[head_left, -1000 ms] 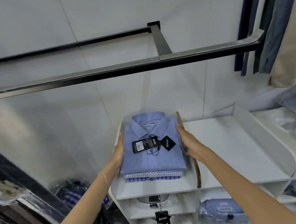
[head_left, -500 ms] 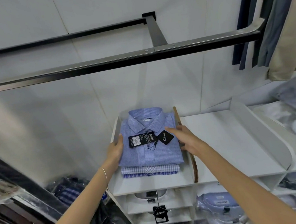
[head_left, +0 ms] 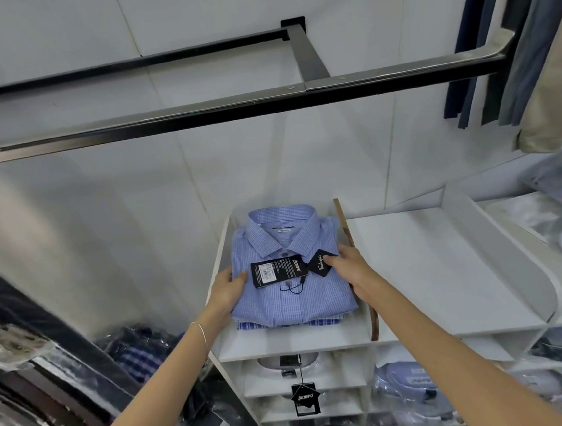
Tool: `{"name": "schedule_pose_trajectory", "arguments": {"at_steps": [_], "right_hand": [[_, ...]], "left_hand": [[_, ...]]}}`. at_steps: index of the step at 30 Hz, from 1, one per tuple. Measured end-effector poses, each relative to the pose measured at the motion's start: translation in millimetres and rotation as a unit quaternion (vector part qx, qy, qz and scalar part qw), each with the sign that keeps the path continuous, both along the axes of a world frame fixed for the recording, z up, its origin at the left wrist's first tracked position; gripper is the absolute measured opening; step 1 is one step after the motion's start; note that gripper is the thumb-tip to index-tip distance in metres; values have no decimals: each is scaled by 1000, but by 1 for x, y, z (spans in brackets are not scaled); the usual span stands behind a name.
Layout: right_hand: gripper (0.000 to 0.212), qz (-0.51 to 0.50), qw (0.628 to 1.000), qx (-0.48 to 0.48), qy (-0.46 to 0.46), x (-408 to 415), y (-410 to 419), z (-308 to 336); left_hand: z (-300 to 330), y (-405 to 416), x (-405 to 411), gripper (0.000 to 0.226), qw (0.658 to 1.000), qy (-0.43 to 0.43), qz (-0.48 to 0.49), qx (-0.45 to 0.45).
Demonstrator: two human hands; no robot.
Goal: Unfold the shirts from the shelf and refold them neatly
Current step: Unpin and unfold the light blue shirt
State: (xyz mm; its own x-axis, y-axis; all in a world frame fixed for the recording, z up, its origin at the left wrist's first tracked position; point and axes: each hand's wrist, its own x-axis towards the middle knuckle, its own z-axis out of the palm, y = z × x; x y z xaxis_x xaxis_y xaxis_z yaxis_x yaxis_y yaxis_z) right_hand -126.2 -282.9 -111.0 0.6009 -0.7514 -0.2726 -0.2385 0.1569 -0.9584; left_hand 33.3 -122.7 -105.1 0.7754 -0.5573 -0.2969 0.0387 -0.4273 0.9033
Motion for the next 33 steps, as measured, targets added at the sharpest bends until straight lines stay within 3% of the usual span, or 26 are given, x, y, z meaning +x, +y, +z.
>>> {"name": "schedule_pose_trajectory", "arguments": {"at_steps": [4, 13, 21, 33], "right_hand": [[18, -18, 999, -40, -3, -5, 16, 0], [16, -45, 994, -91, -40, -35, 78, 6], [18, -42, 990, -117, -61, -73, 182, 5], [23, -37, 996, -70, -29, -141, 344, -79]], "left_hand": [[-2, 14, -7, 14, 999, -43, -8, -22], [7, 68, -41, 16, 991, -95, -18, -88], [2, 174, -78, 21, 988, -103, 0, -119], [-85, 344, -144, 16, 992, -77, 14, -101]]}}
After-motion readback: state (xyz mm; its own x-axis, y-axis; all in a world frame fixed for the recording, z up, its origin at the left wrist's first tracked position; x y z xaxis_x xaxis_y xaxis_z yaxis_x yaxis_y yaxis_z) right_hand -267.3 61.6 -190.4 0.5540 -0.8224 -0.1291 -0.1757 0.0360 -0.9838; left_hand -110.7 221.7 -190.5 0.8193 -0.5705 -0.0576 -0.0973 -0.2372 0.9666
